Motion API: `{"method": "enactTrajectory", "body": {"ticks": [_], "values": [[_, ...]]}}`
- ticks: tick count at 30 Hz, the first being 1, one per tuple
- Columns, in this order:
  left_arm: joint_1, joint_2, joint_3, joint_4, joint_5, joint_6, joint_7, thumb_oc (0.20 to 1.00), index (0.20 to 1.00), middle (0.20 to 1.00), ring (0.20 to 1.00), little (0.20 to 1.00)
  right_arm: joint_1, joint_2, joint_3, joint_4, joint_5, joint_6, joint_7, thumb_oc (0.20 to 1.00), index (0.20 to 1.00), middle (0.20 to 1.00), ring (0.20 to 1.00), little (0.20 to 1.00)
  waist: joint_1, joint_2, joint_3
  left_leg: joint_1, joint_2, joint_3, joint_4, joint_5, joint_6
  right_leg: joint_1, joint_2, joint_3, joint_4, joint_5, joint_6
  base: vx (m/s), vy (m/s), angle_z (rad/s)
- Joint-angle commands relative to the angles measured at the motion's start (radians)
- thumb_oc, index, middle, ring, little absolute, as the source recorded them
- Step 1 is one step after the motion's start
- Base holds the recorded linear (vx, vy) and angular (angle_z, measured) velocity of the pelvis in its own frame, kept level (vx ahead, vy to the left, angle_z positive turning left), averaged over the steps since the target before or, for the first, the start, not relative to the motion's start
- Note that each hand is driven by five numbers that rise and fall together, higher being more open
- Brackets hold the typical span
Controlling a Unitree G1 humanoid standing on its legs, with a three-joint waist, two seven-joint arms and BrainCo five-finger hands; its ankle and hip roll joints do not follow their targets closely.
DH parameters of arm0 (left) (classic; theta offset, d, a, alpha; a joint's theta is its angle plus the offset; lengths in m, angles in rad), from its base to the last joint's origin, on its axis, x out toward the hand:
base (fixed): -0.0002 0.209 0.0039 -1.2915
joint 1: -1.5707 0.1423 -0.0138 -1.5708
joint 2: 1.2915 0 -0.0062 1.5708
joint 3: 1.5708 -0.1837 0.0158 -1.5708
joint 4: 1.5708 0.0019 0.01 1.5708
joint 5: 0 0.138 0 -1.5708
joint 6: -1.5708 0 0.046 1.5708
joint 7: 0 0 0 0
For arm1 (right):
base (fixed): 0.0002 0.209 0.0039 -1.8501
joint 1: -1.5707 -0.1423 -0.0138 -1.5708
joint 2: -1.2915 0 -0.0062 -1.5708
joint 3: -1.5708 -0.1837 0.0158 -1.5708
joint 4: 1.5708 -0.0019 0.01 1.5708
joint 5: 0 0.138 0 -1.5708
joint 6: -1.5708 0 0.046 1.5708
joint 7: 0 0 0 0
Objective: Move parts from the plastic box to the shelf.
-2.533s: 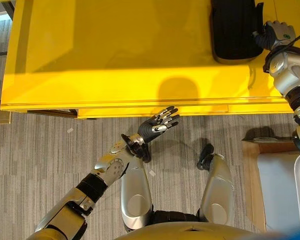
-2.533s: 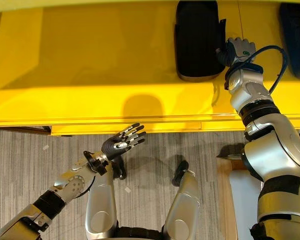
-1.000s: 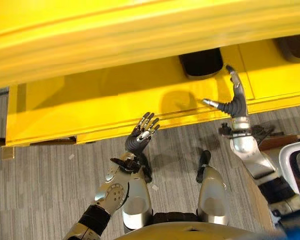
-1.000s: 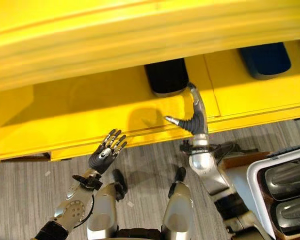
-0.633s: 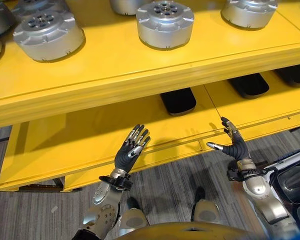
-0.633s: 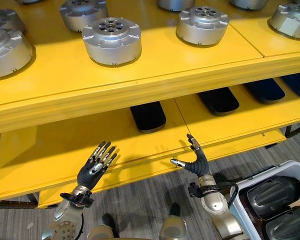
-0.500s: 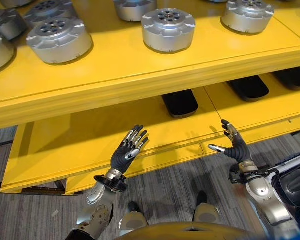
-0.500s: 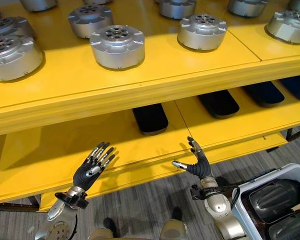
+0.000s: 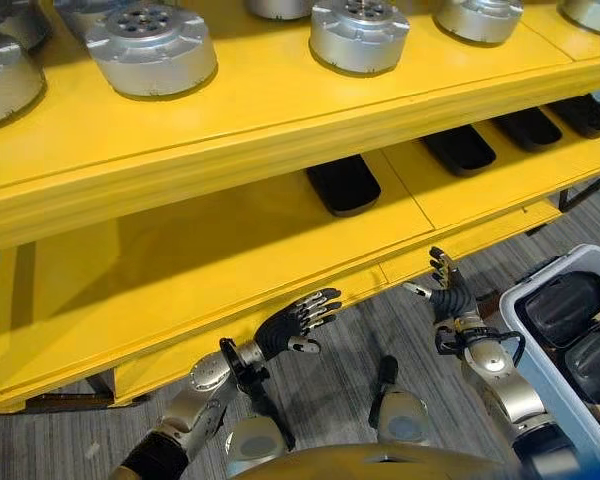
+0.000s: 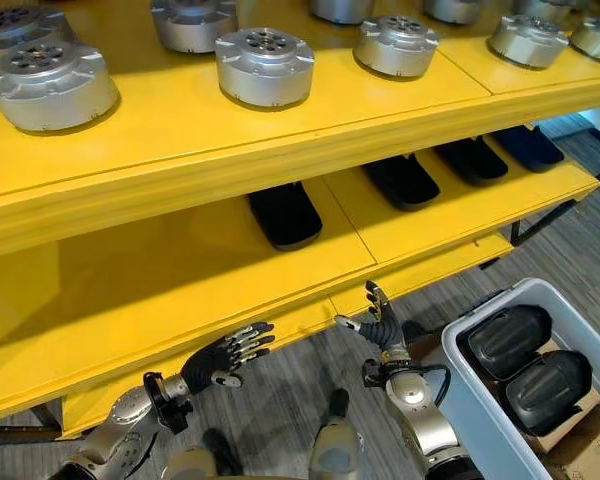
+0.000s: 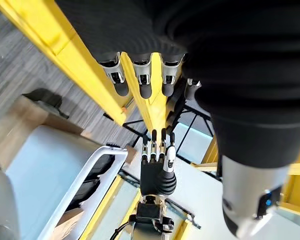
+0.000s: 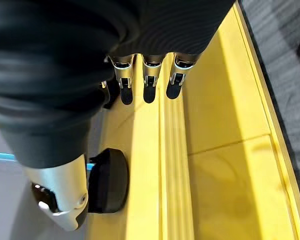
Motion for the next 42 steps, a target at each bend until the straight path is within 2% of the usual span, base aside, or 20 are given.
{"method": "enactTrajectory", "body": {"ticks": [1,3,4,5,7,11,12,16,23,26,30,32,33,34,35,36,38,40,41,42], "values": [[0.023,-0.029,0.016,-0.058,-0.020,-0.008,-0.027,1.000,1.000,1.000,1.000,1.000,-0.088,-0.024,-0.021,-0.027,-0.016,-0.059,-0.015,1.000,1.000,1.000,1.000,1.000,0.055,0.049,-0.013,0.049,-0.057,-0.054,-0.016,-0.034,0.024,0.148,-0.055,-0.056,-0.002,-0.073,0.062,0.02,-0.120,-0.81],[0.025,-0.026,0.032,-0.048,-0.073,-0.003,-0.024,1.000,1.000,1.000,1.000,1.000,-0.103,-0.030,-0.002,-0.035,-0.029,-0.049,-0.032,1.000,1.000,1.000,1.000,1.000,0.073,0.049,-0.023,0.037,-0.037,-0.016,-0.010,-0.019,0.019,0.209,-0.026,-0.106,-0.038,-0.139,0.048,0.03,-0.162,-1.46],[0.025,-0.025,0.033,-0.049,-0.075,-0.003,-0.025,1.000,1.000,1.000,1.000,1.000,-0.103,-0.030,-0.001,-0.036,-0.030,-0.048,-0.033,1.000,1.000,1.000,1.000,1.000,0.073,0.049,-0.022,0.038,-0.034,-0.016,-0.008,-0.019,0.017,0.213,-0.023,-0.108,-0.042,-0.139,0.046,0.04,-0.227,-1.69],[0.028,-0.025,0.044,-0.051,-0.097,-0.002,-0.019,1.000,1.000,1.000,1.000,1.000,-0.110,-0.032,0.006,-0.048,-0.039,-0.040,-0.055,1.000,1.000,1.000,1.000,1.000,0.082,0.042,-0.024,0.019,-0.012,0.016,0.014,-0.009,0.005,0.256,0.005,-0.145,-0.107,-0.171,0.032,0.05,-0.275,-1.82],[0.039,-0.038,0.059,-0.051,-0.094,-0.008,0.003,1.000,1.000,1.000,1.000,1.000,-0.117,-0.037,0.014,-0.068,-0.081,-0.062,-0.100,1.000,1.000,1.000,1.000,1.000,0.090,0.030,-0.023,-0.014,0.036,0.059,0.058,0.011,-0.018,0.302,0.045,-0.178,-0.210,-0.184,0.021,0.04,-0.330,-0.86],[0.058,-0.048,0.107,-0.055,-0.147,-0.068,0.069,1.000,1.000,1.000,1.000,1.000,-0.120,-0.063,-0.038,-0.101,-0.132,-0.075,-0.201,1.000,1.000,1.000,1.000,1.000,0.065,0.023,-0.021,-0.045,0.093,0.081,0.077,0.044,-0.051,0.284,0.077,-0.164,-0.232,-0.199,0.030,0.02,-0.332,-1.15],[0.068,-0.059,0.156,-0.045,-0.195,-0.075,0.043,1.000,1.000,1.000,1.000,1.000,-0.099,-0.084,-0.106,-0.080,-0.135,-0.078,-0.242,1.000,1.000,1.000,1.000,1.000,0.038,0.013,-0.015,-0.038,0.117,0.087,0.074,0.053,-0.068,0.251,0.103,-0.142,-0.212,-0.214,0.009,0.06,-0.376,-0.89],[0.082,-0.073,0.188,-0.035,-0.164,-0.060,0.008,1.000,1.000,1.000,1.000,1.000,-0.058,-0.106,-0.200,-0.035,-0.144,-0.101,-0.259,1.000,1.000,1.000,1.000,1.000,0.000,0.001,-0.009,-0.033,0.150,0.099,0.071,0.069,-0.092,0.218,0.131,-0.107,-0.206,-0.215,-0.016,0.09,-0.310,-0.52],[0.061,-0.102,0.178,-0.059,-0.194,-0.039,-0.029,1.000,1.000,1.000,1.000,1.000,-0.020,-0.110,-0.302,0.043,-0.143,-0.105,-0.383,1.000,1.000,1.000,1.000,1.000,-0.065,0.003,-0.016,-0.002,0.203,0.142,0.034,0.132,-0.148,0.176,0.169,-0.063,-0.225,-0.199,-0.037,0.05,-0.247,-0.38],[0.023,-0.120,0.144,-0.072,-0.192,-0.051,0.004,1.000,1.000,1.000,1.000,1.000,-0.001,-0.098,-0.333,0.087,-0.135,-0.138,-0.389,1.000,1.000,1.000,1.000,1.000,-0.104,0.010,-0.026,0.021,0.233,0.165,0.018,0.176,-0.172,0.156,0.182,-0.049,-0.203,-0.218,-0.055,0.08,-0.275,-0.30],[-0.022,-0.144,0.117,-0.083,-0.253,-0.028,0.068,1.000,1.000,1.000,1.000,1.000,-0.005,-0.107,-0.334,0.111,-0.186,-0.194,-0.350,1.000,1.000,1.000,1.000,1.000,-0.122,0.023,-0.037,0.036,0.248,0.162,0.019,0.195,-0.185,0.136,0.194,-0.025,-0.184,-0.236,-0.071,0.08,-0.265,-0.35],[-0.020,-0.155,0.134,-0.069,-0.283,-0.028,0.092,1.000,1.000,1.000,1.000,1.000,-0.029,-0.122,-0.301,0.107,-0.211,-0.214,-0.348,1.000,1.000,1.000,1.000,1.000,-0.112,0.028,-0.048,0.028,0.229,0.069,0.037,0.189,-0.190,0.116,0.214,0.017,-0.178,-0.243,-0.081,0.08,-0.192,-0.53],[-0.013,-0.157,0.144,-0.056,-0.277,-0.041,0.109,1.000,1.000,1.000,1.000,1.000,-0.041,-0.127,-0.282,0.107,-0.210,-0.220,-0.335,1.000,1.000,1.000,1.000,1.000,-0.096,0.030,-0.055,0.007,0.198,-0.036,0.067,0.183,-0.190,0.113,0.231,0.054,-0.195,-0.239,-0.086,0.10,-0.145,-0.71],[-0.004,-0.159,0.151,-0.051,-0.275,-0.048,0.113,1.000,1.000,1.000,1.000,1.000,-0.046,-0.130,-0.274,0.108,-0.202,-0.224,-0.320,1.000,1.000,1.000,1.000,1.000,-0.086,0.031,-0.058,-0.010,0.174,-0.097,0.084,0.174,-0.186,0.117,0.240,0.074,-0.211,-0.233,-0.089,0.08,-0.157,-1.20],[0.019,-0.160,0.169,-0.058,-0.280,-0.060,0.117,1.000,1.000,1.000,1.000,1.000,-0.051,-0.130,-0.258,0.104,-0.195,-0.228,-0.281,1.000,1.000,1.000,1.000,1.000,-0.058,0.030,-0.055,-0.049,0.105,-0.202,0.120,0.153,-0.147,0.123,0.255,0.114,-0.250,-0.198,-0.101,0.09,-0.132,-1.71],[0.036,-0.163,0.183,-0.064,-0.281,-0.059,0.115,1.000,1.000,1.000,1.000,1.000,-0.047,-0.126,-0.250,0.100,-0.202,-0.232,-0.259,1.000,1.000,1.000,1.000,1.000,-0.043,0.026,-0.053,-0.074,0.059,-0.256,0.155,0.126,-0.128,0.139,0.257,0.141,-0.272,-0.187,-0.102,0.12,-0.133,-1.71],[0.066,-0.159,0.220,-0.066,-0.267,-0.047,0.087,1.000,1.000,1.000,1.000,1.000,-0.029,-0.114,-0.234,0.083,-0.230,-0.236,-0.247,1.000,1.000,1.000,1.000,1.000,-0.026,0.022,-0.051,-0.092,-0.007,-0.294,0.157,0.087,-0.101,0.168,0.258,0.176,-0.313,-0.164,-0.091,0.15,-0.064,-1.26],[0.086,-0.152,0.250,-0.058,-0.302,-0.020,0.042,1.000,1.000,1.000,1.000,1.000,0.001,-0.106,-0.224,0.049,-0.225,-0.239,-0.251,1.000,1.000,1.000,1.000,1.000,-0.022,0.028,-0.064,-0.094,-0.021,-0.289,0.072,0.096,-0.100,0.179,0.260,0.188,-0.336,-0.154,-0.077,0.21,0.063,-0.63],[0.096,-0.155,0.263,-0.050,-0.295,0.002,0.009,1.000,1.000,1.000,1.000,1.000,0.017,-0.095,-0.214,0.029,-0.187,-0.231,-0.242,1.000,1.000,1.000,1.000,1.000,-0.006,0.038,-0.063,-0.126,-0.008,-0.329,-0.016,0.153,-0.117,0.210,0.265,0.212,-0.348,-0.164,-0.068,0.28,0.143,-0.09],[0.096,-0.153,0.263,-0.048,-0.268,0.008,0.020,1.000,1.000,1.000,1.000,1.000,0.017,-0.093,-0.209,0.028,-0.180,-0.232,-0.239,1.000,1.000,1.000,1.000,1.000,-0.002,0.041,-0.059,-0.137,0.001,-0.333,-0.034,0.172,-0.124,0.221,0.264,0.213,-0.347,-0.171,-0.067,0.27,0.154,-0.14]]}}
